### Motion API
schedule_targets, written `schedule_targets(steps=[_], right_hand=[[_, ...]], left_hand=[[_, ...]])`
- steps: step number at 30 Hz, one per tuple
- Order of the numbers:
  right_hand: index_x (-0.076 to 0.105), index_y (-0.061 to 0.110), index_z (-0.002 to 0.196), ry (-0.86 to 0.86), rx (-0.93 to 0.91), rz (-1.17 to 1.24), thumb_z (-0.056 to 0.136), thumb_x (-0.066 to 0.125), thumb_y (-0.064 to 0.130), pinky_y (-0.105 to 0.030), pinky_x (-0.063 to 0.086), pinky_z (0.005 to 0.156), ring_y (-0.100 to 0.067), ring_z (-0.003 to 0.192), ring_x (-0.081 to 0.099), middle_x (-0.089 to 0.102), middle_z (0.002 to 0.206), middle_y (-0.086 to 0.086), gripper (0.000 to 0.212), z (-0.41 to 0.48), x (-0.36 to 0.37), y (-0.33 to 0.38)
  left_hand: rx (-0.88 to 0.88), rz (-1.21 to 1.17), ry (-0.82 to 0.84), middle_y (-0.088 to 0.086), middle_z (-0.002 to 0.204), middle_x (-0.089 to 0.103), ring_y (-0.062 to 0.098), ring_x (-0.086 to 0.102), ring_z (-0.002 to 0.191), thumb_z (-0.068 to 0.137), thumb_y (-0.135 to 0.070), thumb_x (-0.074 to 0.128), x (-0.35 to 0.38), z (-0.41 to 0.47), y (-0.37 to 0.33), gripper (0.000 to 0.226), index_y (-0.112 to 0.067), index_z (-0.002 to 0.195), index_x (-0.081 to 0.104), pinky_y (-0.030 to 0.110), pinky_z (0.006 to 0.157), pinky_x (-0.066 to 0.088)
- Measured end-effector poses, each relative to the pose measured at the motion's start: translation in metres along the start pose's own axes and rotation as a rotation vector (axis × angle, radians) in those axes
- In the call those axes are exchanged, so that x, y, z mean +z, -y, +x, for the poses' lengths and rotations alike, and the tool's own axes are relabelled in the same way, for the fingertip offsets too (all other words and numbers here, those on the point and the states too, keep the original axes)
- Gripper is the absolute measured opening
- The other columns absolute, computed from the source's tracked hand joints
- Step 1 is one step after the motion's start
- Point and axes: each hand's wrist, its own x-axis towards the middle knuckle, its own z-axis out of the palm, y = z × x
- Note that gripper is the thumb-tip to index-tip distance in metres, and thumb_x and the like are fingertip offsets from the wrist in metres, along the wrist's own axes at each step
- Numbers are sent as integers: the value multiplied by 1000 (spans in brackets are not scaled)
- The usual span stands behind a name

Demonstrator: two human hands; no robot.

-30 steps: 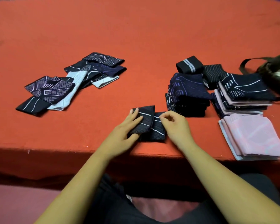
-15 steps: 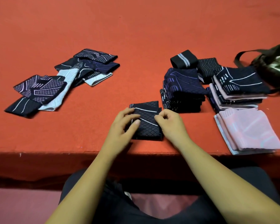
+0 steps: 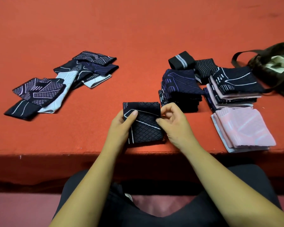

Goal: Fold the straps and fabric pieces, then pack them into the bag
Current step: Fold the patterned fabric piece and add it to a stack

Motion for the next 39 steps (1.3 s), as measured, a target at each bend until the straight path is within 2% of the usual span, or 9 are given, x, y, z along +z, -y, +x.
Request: schedule_targets(steps=[3, 7, 11, 16, 19, 24, 29, 33, 39], right_hand=[[50, 23, 98, -113, 72, -5, 76, 63, 9, -43, 52, 73, -19, 78, 66, 70, 90, -9, 29, -3, -4, 1], [64, 11, 100, -255, 82, -258, 94, 61, 29, -46, 57, 79, -25, 81, 72, 74, 84, -10, 19, -12, -22, 8], [64, 6, 79, -328, 6, -482, 97, 57, 27, -38, 48, 64, -25, 65, 60, 69, 74, -17, 28, -21, -48, 19], [62, -4, 79, -427, -26, -650, 97, 57, 24, -40, 46, 69, -37, 74, 60, 65, 75, -23, 34, -28, -97, 36], [63, -8, 80, -431, 4, -713, 96, 58, 18, -37, 38, 63, -30, 66, 54, 64, 76, -27, 31, -32, -134, 47], [67, 1, 100, -513, 59, -790, 93, 62, 14, -25, 32, 65, -21, 77, 58, 64, 80, -10, 15, -33, -187, 64], [60, 8, 107, -592, 116, -787, 90, 65, 13, -27, 34, 70, -22, 76, 55, 56, 68, -2, 18, -28, -216, 56], [56, 11, 108, -610, 81, -880, 90, 63, 8, -31, 36, 70, -24, 78, 54, 52, 63, 6, 19, -34, -221, 43], [60, 11, 106, -608, 28, -958, 88, 64, 9, -35, 43, 84, -29, 88, 58, 62, 90, -8, 19, -38, -229, 25]], left_hand=[[-2, -83, -45, 7, 101, 73, 19, 66, 93, 95, -20, 62, 17, -8, -2, 13, -15, 105, 69, 42, 91, 52], [-51, -107, -33, 9, 100, 74, 21, 68, 92, 96, -17, 61, 50, -16, -7, 12, -13, 104, 69, 44, 90, 54], [-68, -60, -2, 13, 105, 74, 23, 69, 94, 98, -24, 60, 79, -16, -6, 20, -10, 107, 70, 49, 92, 53], [-20, 62, 111, 6, 106, 75, 22, 70, 100, 96, -36, 58, 121, -13, -14, 28, -14, 108, 69, 46, 94, 54], [-50, 112, 227, 6, 107, 74, 25, 70, 102, 88, -40, 62, 152, -9, -16, 35, -15, 113, 66, 46, 96, 53], [-127, 33, 285, 9, 82, 62, 17, 57, 67, 90, -1, 55, 201, -9, -24, 41, -16, 123, 35, 31, 62, 50], [74, 236, 290, 2, 78, 61, 16, 56, 65, 87, -1, 57, 228, -8, -19, 43, -26, 109, 31, 33, 65, 52], [299, 586, 334, 0, 94, 55, 15, 49, 79, 89, -13, 61, 238, -4, -8, 23, -18, 109, 53, 37, 85, 47], [690, 990, 298, 9, 127, 47, 27, 45, 118, 84, -43, 60, 229, -9, 12, 46, -10, 116, 63, 37, 102, 37]])
